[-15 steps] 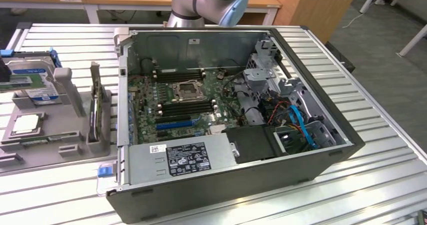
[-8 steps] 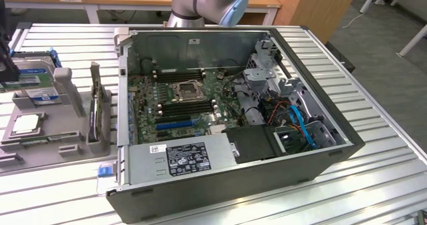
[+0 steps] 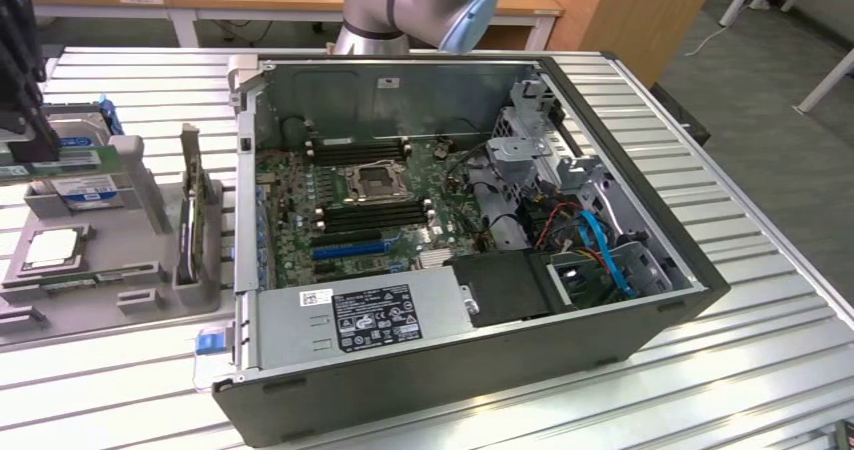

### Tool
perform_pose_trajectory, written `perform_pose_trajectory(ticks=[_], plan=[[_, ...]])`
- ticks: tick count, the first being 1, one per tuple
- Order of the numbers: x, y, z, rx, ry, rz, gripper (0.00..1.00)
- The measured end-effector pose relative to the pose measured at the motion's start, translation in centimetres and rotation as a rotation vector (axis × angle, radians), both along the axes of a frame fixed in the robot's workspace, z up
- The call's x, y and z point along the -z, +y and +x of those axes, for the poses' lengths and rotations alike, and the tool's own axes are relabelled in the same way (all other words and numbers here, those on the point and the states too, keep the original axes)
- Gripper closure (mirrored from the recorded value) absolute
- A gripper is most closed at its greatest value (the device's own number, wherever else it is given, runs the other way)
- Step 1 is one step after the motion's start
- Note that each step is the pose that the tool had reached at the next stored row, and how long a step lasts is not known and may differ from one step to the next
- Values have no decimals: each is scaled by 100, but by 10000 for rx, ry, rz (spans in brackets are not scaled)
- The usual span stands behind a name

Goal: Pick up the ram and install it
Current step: 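Pick up the ram and move it above insertion slot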

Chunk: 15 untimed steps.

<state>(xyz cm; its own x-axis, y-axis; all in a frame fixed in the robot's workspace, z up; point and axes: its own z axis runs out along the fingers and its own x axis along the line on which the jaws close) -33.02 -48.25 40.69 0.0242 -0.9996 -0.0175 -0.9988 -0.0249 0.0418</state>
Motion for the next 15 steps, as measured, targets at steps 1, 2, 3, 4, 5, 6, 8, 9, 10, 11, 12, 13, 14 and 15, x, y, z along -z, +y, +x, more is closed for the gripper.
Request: perform_pose_trajectory(ticks=[1,2,3,4,5,6,8,9,10,11,12,13,14,15], plan=[[0,0,16,0,1,0,89],[-1,0,33,0,1,-1,89],[0,0,50,0,1,0,89],[0,0,68,0,1,-1,89],[-1,0,86,0,1,-1,89],[-1,0,104,-1,1,-1,89],[0,0,139,-1,1,0,89],[-1,0,155,-1,1,-1,89],[0,0,172,-1,1,0,89],[0,0,191,-1,0,1,89],[0,0,209,-1,0,0,89],[-1,0,225,-1,1,-1,89],[-1,0,242,0,1,-1,89],[-1,0,260,0,1,-1,89]])
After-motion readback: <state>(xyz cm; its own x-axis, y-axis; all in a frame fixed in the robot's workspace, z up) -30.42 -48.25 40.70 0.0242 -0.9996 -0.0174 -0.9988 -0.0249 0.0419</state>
